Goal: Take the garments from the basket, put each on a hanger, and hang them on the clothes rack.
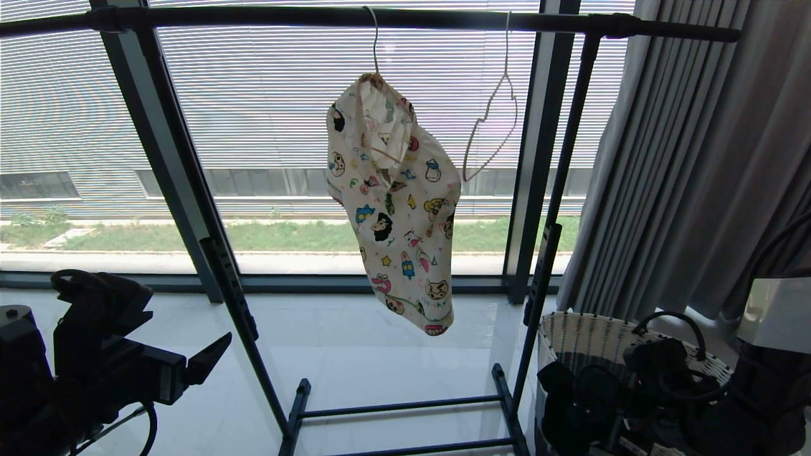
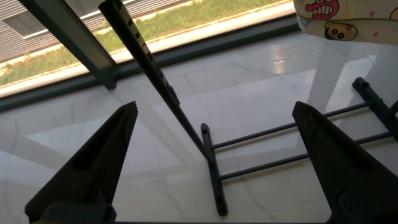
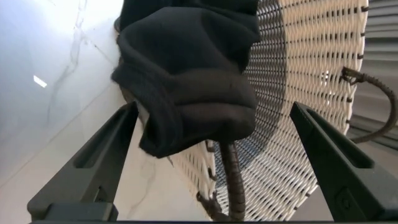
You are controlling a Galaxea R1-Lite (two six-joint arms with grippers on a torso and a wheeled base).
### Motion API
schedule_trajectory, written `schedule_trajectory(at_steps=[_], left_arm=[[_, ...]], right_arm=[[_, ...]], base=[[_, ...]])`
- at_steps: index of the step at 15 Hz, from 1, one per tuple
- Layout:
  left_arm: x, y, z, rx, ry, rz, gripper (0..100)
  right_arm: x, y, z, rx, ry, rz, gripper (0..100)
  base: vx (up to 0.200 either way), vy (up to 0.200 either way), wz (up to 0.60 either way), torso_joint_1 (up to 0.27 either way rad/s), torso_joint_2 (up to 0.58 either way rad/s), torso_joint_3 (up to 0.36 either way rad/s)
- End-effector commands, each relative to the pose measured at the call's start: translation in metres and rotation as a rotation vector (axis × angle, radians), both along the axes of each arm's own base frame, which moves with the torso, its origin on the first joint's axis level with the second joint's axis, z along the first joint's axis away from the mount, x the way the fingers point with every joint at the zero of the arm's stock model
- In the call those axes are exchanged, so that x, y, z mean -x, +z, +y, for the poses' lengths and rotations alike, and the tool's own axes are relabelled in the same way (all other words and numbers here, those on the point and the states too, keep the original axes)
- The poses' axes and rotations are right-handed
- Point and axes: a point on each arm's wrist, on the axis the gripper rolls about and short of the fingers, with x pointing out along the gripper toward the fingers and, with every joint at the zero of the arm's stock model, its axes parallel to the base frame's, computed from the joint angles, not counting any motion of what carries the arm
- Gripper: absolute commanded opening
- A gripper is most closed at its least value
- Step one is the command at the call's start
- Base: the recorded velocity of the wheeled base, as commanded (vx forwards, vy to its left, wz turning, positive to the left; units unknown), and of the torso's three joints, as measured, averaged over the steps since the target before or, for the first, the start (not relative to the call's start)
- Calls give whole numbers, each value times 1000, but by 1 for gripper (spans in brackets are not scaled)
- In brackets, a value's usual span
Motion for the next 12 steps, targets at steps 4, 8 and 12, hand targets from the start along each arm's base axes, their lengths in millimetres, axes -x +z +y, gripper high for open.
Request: schedule_trajectory(at_steps=[4, 8, 12], left_arm=[[2, 1, -1, -2, -5, -5, 100], [3, -3, -1, -3, -4, 10, 100], [4, -5, 0, -20, 28, 19, 100]], right_arm=[[-22, 1, 4, -9, -11, -53, 100], [-27, 7, 5, -28, -7, -131, 0], [-17, 59, 7, -68, 10, -244, 0]], base=[[0, 0, 0, 0, 0, 0], [0, 0, 0, 0, 0, 0], [0, 0, 0, 0, 0, 0]])
